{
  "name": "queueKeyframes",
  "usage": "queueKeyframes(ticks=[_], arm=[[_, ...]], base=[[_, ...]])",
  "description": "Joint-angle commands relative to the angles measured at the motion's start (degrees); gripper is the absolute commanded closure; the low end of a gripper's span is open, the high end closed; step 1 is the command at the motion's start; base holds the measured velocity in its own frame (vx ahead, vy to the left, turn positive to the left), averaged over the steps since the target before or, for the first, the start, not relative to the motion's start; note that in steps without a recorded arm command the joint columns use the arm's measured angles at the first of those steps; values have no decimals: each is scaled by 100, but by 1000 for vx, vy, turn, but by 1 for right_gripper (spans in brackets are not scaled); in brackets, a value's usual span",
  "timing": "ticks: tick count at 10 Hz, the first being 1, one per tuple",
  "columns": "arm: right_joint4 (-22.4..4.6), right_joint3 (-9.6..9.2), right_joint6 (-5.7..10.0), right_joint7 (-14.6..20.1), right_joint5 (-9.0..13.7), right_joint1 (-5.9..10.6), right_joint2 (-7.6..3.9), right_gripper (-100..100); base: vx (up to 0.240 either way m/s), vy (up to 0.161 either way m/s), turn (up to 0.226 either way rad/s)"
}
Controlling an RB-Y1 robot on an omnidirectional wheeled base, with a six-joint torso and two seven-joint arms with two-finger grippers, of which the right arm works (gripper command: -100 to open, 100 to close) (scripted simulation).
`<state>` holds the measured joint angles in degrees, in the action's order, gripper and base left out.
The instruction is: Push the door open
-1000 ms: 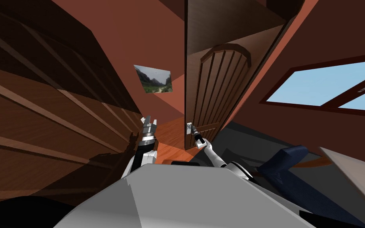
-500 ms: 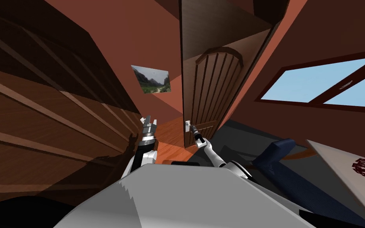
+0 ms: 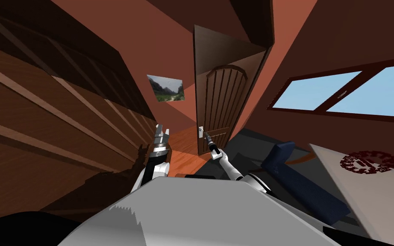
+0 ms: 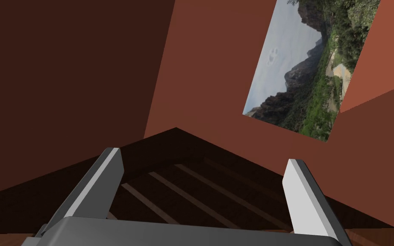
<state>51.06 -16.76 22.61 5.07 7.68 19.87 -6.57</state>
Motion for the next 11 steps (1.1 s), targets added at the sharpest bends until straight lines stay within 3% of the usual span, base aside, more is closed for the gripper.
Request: queueKeyframes(ticks=[1, 10, 11], arm=[[0, 0, 0, 0, 0, 0, 0, -100], [-101, 126, 111, -69, -9, 7, 39, -100], [-101, 126, 111, -69, -9, 7, 39, 100]], base=[[-108, -22, -2], [175, 64, 24], [-11, -6, -3]])
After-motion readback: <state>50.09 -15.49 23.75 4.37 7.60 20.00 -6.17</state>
